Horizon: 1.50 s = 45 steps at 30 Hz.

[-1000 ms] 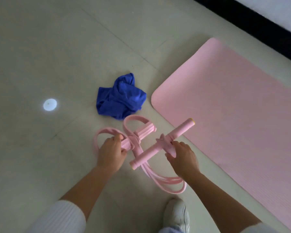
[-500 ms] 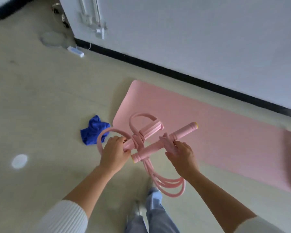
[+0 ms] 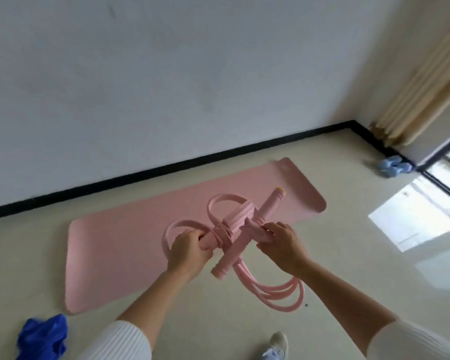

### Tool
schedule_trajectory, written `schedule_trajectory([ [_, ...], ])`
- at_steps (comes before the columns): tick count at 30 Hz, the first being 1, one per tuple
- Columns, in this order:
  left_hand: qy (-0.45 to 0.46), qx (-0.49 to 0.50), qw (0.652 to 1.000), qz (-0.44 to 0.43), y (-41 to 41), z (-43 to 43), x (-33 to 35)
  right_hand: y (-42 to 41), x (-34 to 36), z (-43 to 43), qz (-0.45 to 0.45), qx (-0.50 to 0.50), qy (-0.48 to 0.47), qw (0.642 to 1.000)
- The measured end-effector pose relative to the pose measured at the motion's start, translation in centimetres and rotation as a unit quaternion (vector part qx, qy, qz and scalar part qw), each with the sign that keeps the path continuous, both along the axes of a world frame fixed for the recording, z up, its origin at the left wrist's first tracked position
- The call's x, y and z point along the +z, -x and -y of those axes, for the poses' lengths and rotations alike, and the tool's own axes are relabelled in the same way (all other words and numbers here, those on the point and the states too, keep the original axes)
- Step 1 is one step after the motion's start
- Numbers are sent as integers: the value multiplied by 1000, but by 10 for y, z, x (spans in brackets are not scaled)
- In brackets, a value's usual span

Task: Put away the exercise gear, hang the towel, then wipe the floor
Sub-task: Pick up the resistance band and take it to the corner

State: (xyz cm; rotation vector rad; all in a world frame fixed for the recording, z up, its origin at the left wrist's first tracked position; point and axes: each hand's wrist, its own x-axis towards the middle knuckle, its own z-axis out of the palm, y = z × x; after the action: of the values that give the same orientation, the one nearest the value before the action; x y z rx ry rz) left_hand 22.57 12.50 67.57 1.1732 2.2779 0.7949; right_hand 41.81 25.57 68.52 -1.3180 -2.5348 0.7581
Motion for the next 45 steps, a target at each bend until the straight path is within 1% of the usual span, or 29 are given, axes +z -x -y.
schedule_trajectory([
  [1,1,-25,1000,-9,-20,-32,6,-26,5,-23,-8,-29,2,1000],
  [3,17,-60,998,-19,-42,-74,19,-57,12,-53,-16,-53,1,998],
  [6,15,-120,992,-29,-105,-161,29,-131,28,-115,-18,-114,-21,993],
  [10,-4,-162,986,-41,-185,-262,39,-216,48,-188,-3,-163,-48,985],
  [13,-6,-197,977,-81,-231,-326,40,-264,55,-234,13,-192,-53,980],
  [16,-3,-239,964,-114,-266,-390,42,-304,55,-282,8,-234,-46,971],
  [20,-20,-303,939,-160,-302,-478,41,-341,51,-352,-14,-277,-42,960],
  [24,-67,-343,923,-164,-331,-577,29,-363,39,-441,-29,-299,-50,953],
  [28,-110,-380,902,-175,-350,-697,19,-378,30,-549,-19,-309,-63,949],
  [33,-129,-414,877,-205,-373,-842,26,-403,40,-674,-2,-334,-84,939],
  [39,-123,-429,871,-203,-420,-983,22,-452,37,-804,5,-366,-52,929],
  [45,-91,-428,879,-190,-487,-1129,-6,-521,12,-954,23,-370,-14,929],
])
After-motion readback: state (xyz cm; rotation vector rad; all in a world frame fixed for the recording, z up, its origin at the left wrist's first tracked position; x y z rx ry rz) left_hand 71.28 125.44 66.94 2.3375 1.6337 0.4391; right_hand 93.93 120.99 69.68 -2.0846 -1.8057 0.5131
